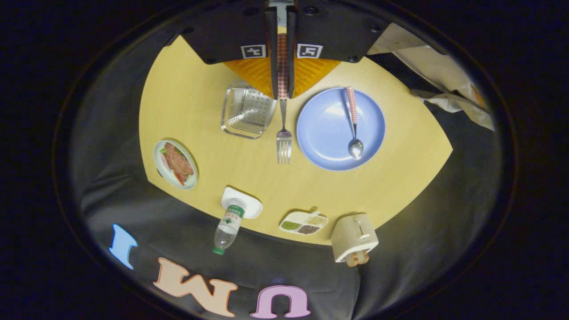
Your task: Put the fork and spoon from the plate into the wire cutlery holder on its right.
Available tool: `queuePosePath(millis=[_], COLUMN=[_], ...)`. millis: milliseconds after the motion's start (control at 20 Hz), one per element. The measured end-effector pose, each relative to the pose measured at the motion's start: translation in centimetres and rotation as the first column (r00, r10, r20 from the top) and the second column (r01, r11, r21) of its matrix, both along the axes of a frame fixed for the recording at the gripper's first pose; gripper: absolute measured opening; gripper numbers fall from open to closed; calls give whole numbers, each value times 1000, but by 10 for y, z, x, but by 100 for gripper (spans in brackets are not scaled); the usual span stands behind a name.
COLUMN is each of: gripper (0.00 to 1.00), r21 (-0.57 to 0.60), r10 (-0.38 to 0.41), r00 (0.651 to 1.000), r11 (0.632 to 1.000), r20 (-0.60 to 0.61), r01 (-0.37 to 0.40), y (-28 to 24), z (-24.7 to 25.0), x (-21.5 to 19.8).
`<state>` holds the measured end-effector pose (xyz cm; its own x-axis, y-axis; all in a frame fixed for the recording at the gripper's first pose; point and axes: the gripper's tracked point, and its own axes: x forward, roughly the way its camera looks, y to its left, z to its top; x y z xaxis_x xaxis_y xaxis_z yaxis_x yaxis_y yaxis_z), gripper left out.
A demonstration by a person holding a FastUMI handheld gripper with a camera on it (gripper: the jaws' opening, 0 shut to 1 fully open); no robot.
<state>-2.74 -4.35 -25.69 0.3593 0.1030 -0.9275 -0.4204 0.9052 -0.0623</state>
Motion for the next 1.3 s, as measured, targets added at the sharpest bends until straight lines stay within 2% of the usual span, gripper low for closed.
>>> queuePosePath(millis=[150, 350, 700, 1100, 1300], gripper=[11, 11, 11, 11, 11], r21=[-56, -114, -186, -197, -196], r10=[54, 84, 177, 205, 200], r00=[998, 991, 954, 885, 870], r11=[997, 989, 957, 931, 929], r20=[-28, -104, -244, -417, -451], r01=[-55, -96, -225, -309, -315], y=[-21, -46, -61, -50, -44], z=[8, 6, -16, -45, -50], x=[0, -6, -4, -3, 6])
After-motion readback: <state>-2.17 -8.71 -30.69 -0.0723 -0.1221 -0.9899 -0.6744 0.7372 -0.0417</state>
